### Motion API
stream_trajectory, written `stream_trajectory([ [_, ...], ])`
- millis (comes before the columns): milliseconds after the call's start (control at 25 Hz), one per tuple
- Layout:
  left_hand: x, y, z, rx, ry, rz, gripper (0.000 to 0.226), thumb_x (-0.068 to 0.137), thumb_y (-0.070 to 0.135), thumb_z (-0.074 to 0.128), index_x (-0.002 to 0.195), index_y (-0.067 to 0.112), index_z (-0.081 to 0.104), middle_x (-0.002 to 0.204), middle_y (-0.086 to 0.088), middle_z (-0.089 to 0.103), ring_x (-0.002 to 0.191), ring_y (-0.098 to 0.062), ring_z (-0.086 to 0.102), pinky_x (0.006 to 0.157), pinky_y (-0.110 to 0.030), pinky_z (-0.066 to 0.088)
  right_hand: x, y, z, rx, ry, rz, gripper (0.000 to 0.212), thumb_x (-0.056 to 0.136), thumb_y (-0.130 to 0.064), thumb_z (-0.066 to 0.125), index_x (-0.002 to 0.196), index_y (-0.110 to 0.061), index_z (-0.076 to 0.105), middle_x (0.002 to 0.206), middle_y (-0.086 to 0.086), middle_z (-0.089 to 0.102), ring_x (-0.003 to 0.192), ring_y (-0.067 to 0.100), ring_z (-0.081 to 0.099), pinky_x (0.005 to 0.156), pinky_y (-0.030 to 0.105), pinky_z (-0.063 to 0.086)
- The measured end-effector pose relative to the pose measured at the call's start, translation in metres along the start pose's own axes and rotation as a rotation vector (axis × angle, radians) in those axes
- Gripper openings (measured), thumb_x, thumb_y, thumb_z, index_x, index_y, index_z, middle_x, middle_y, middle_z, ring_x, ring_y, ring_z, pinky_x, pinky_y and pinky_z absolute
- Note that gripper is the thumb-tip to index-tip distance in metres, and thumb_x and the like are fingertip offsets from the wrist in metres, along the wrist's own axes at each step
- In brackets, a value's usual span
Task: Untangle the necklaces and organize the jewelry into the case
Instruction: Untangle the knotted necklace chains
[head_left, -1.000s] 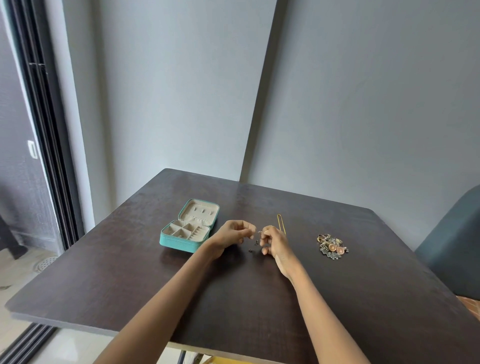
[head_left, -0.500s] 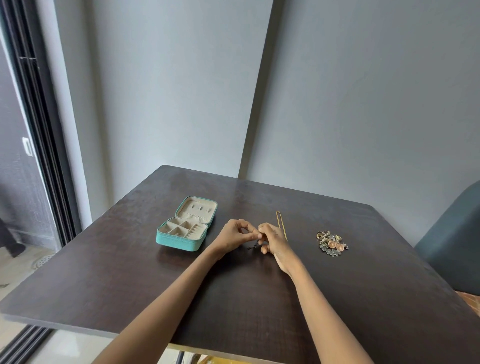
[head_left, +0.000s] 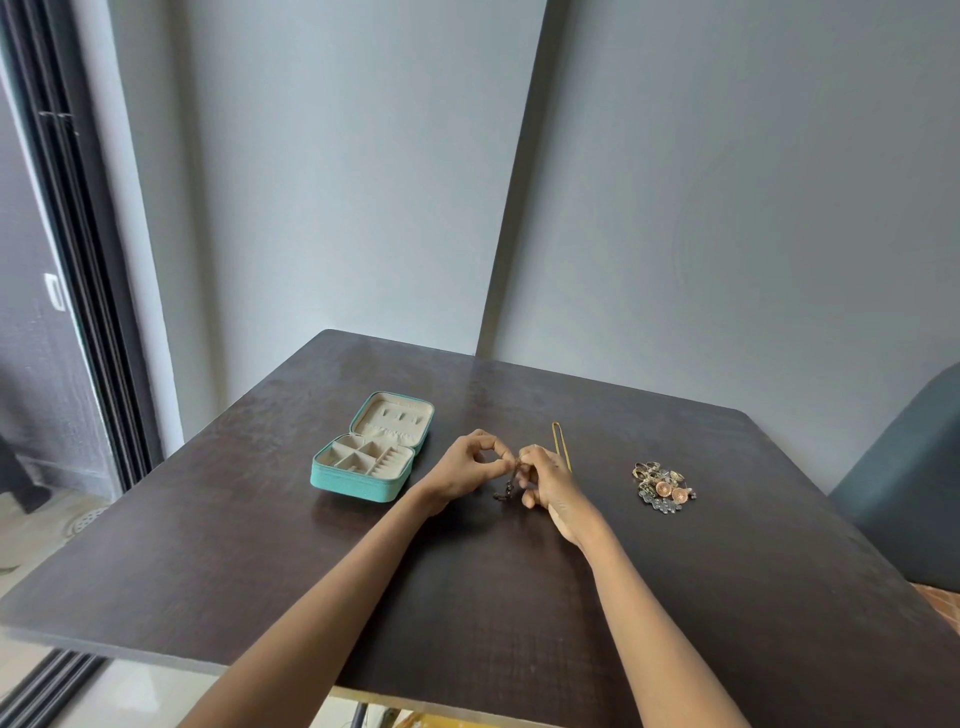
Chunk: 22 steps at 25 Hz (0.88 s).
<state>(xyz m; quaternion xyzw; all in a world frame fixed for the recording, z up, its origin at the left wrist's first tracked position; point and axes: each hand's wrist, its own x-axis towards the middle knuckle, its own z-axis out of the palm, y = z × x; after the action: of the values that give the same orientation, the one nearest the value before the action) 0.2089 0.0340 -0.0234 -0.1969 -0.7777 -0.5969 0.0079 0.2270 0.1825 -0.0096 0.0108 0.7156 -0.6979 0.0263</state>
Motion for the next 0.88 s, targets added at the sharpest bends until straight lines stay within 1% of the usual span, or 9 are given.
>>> stream_trajectory([
  [80,0.0,-0.001,-0.001,-0.023,-0.019,-0.019,0.019,0.084,0.012,0.067,0.07,0.025,0.064,0.095,0.006,0.053,0.07,-0.013,0.043,0.065,-0.022,0.041,0.002,0.0,-0.002,0.086,0.038,0.01,0.024,0.09,-0.009,0.04,0.068,-0.016,0.043,0.064,-0.001,0.039,0.05,0.008,0.04,0.038,0.021,0.027],
  [160,0.0,0.0,-0.001,-0.053,-0.01,-0.047,0.018,0.085,0.014,0.067,0.071,0.024,0.064,0.095,0.005,0.054,0.073,-0.011,0.045,0.069,-0.019,0.041,0.002,0.001,-0.005,0.128,0.046,0.005,0.025,0.09,-0.009,0.041,0.067,-0.016,0.043,0.065,-0.001,0.039,0.051,0.008,0.04,0.038,0.021,0.027],
  [240,0.001,0.001,-0.001,-0.06,-0.009,-0.069,0.017,0.086,0.016,0.066,0.071,0.023,0.063,0.093,0.005,0.055,0.072,-0.006,0.046,0.068,-0.015,0.04,-0.001,0.002,-0.006,0.092,0.007,-0.024,0.024,0.091,-0.007,0.043,0.069,-0.015,0.048,0.066,0.001,0.041,0.052,0.008,0.04,0.039,0.02,0.028],
  [280,0.001,0.001,-0.001,-0.054,-0.008,-0.072,0.017,0.086,0.017,0.066,0.071,0.023,0.063,0.092,0.006,0.055,0.072,-0.006,0.045,0.068,-0.015,0.039,-0.001,0.002,-0.007,0.064,-0.021,-0.039,0.021,0.092,-0.008,0.045,0.072,-0.013,0.052,0.068,0.001,0.044,0.052,0.008,0.041,0.039,0.02,0.028],
  [360,0.002,0.0,-0.001,-0.05,0.016,-0.071,0.017,0.086,0.018,0.065,0.071,0.024,0.063,0.09,0.007,0.055,0.073,-0.012,0.044,0.069,-0.019,0.039,0.0,0.004,-0.008,0.007,-0.074,-0.055,0.015,0.093,-0.012,0.051,0.08,-0.01,0.058,0.071,0.001,0.05,0.053,0.007,0.044,0.038,0.02,0.03],
  [440,0.003,-0.001,0.0,-0.054,0.067,-0.069,0.019,0.085,0.017,0.067,0.069,0.026,0.063,0.088,0.007,0.055,0.073,-0.015,0.044,0.069,-0.022,0.039,0.002,0.008,-0.01,-0.042,-0.106,-0.073,0.011,0.091,-0.017,0.059,0.083,-0.01,0.061,0.072,0.002,0.051,0.053,0.006,0.043,0.038,0.019,0.031],
  [600,0.002,0.0,0.002,-0.073,0.14,-0.051,0.02,0.083,0.016,0.07,0.067,0.027,0.063,0.088,0.004,0.056,0.068,-0.006,0.044,0.068,-0.021,0.038,0.002,0.013,-0.011,-0.122,-0.056,-0.131,0.009,0.089,-0.014,0.062,0.081,-0.011,0.064,0.064,0.005,0.047,0.048,0.005,0.039,0.037,0.018,0.031],
  [760,0.0,0.001,0.001,-0.032,0.083,-0.043,0.017,0.083,0.019,0.07,0.069,0.026,0.064,0.093,0.005,0.054,0.06,-0.003,0.037,0.057,-0.013,0.035,0.001,0.009,-0.008,-0.094,0.024,-0.12,0.014,0.09,-0.008,0.056,0.077,-0.013,0.059,0.074,0.01,0.057,0.048,0.006,0.043,0.034,0.019,0.029],
  [880,0.0,0.001,0.0,0.0,0.058,-0.027,0.015,0.084,0.018,0.069,0.071,0.025,0.064,0.095,0.005,0.053,0.06,-0.004,0.036,0.057,-0.012,0.035,0.001,0.007,-0.005,-0.104,0.067,-0.11,0.016,0.09,-0.006,0.053,0.075,-0.012,0.056,0.072,0.006,0.059,0.048,0.007,0.043,0.034,0.019,0.028],
])
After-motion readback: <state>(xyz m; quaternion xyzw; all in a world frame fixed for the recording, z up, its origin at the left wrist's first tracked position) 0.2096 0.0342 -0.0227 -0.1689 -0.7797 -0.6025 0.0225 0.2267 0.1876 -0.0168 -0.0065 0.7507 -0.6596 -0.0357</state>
